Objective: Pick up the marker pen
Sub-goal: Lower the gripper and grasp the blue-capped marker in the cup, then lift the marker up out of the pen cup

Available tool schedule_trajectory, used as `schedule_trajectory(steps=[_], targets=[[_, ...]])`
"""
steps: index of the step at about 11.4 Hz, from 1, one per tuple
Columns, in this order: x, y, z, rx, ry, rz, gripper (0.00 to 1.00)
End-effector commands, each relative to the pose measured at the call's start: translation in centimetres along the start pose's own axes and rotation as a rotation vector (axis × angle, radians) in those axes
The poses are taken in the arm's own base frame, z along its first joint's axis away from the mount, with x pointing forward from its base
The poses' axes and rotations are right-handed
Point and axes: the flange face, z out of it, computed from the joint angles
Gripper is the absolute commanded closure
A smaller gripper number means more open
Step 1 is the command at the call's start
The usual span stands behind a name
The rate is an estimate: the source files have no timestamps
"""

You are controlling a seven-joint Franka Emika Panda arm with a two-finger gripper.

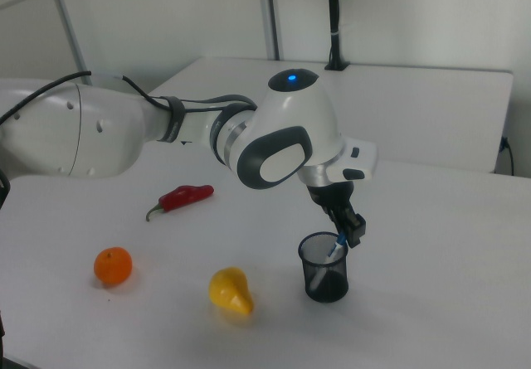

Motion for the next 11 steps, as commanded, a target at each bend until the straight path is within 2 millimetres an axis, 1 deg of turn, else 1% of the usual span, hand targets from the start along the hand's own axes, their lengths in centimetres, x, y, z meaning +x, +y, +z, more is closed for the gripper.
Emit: schedule_trajectory(steps=[1, 2, 3, 5, 7, 10, 11], targets=[[-0.2, -0.3, -0.3, 0.006, 0.005, -0.004, 0.79], [-0.1, -0.3, -0.5, 0.006, 0.008, -0.005, 0.87], [-0.1, -0.3, -0.5, 0.006, 0.008, -0.005, 0.92], [0.0, -0.3, -0.8, 0.007, 0.013, -0.005, 0.98], [0.1, -0.3, -1.4, 0.01, 0.019, -0.005, 1.0], [0.5, -0.1, -2.8, 0.018, 0.039, 0.001, 1.0], [1.1, -0.3, -3.9, 0.022, 0.063, -0.001, 1.0]])
